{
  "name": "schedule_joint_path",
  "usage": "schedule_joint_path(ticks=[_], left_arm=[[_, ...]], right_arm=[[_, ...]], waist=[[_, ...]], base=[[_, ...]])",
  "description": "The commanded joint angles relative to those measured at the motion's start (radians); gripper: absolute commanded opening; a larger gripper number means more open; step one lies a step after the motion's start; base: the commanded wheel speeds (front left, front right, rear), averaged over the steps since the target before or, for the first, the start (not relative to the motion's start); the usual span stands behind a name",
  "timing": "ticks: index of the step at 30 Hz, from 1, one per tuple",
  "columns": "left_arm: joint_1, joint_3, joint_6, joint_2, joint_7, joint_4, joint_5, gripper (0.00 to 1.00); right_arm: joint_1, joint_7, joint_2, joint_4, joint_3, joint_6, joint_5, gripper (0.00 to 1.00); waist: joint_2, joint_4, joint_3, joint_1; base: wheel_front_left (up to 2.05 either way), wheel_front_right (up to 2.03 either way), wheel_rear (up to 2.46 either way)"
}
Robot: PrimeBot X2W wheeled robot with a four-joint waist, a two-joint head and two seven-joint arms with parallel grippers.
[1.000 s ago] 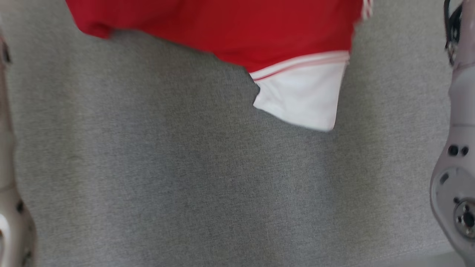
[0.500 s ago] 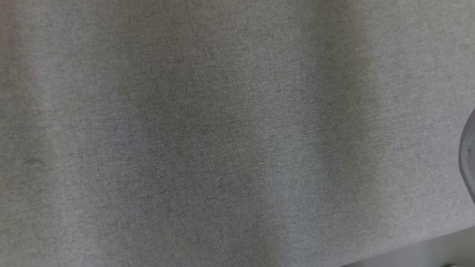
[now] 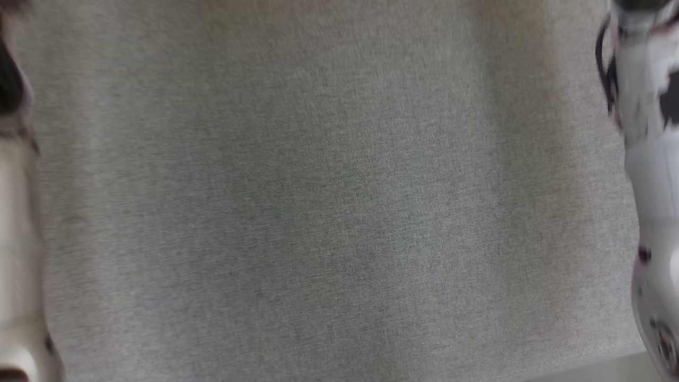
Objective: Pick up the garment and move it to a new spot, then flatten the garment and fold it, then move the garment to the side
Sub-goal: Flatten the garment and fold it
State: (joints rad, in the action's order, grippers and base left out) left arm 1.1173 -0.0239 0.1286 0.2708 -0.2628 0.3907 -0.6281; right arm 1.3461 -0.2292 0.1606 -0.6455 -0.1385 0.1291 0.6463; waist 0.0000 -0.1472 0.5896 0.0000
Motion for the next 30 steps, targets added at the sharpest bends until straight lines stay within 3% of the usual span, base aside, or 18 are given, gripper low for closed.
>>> schedule_joint_path(ticks=[1, 6, 11, 17, 23, 30], left_arm=[[-0.048, 0.001, 0.001, 0.0, -0.002, -0.015, -0.025, 0.0], [-0.264, -0.031, 0.0, -0.011, -0.002, -0.09, -0.032, 0.0], [-0.512, -0.049, 0.0, -0.041, -0.003, -0.146, 0.009, 0.0], [-0.757, -0.008, -0.001, -0.111, -0.003, -0.185, 0.057, 0.0], [-0.899, 0.001, -0.001, -0.154, -0.003, -0.18, 0.083, 0.0], [-1.024, 0.023, -0.001, -0.182, -0.003, -0.173, 0.116, 0.0]], right_arm=[[-0.047, 0.01, 0.023, 0.012, -0.01, 0.003, 0.013, 0.0], [-0.276, 0.068, 0.106, 0.071, -0.005, 0.003, 0.034, 0.0], [-0.549, 0.098, 0.108, 0.156, 0.105, 0.002, 0.036, 0.0], [-0.831, 0.131, 0.025, 0.259, 0.259, 0.001, -0.043, 0.0], [-1.019, 0.193, -0.072, 0.365, 0.396, 0.001, -0.179, 0.0], [-1.163, 0.292, -0.106, 0.465, 0.478, 0.0, -0.276, 0.0]], waist=[[0.0, 0.027, -0.055, 0.0], [0.0, 0.058, -0.172, 0.0], [0.0, 0.071, -0.286, 0.0], [0.0, 0.077, -0.38, 0.0], [0.0, 0.084, -0.453, 0.0], [0.0, 0.086, -0.517, 0.0]], base=[[0.0, 0.0, 0.0], [0.0, 0.0, 0.0], [0.0, 0.0, 0.0], [0.0, 0.0, 0.0], [0.0, 0.0, 0.0], [0.0, 0.0, 0.0]])
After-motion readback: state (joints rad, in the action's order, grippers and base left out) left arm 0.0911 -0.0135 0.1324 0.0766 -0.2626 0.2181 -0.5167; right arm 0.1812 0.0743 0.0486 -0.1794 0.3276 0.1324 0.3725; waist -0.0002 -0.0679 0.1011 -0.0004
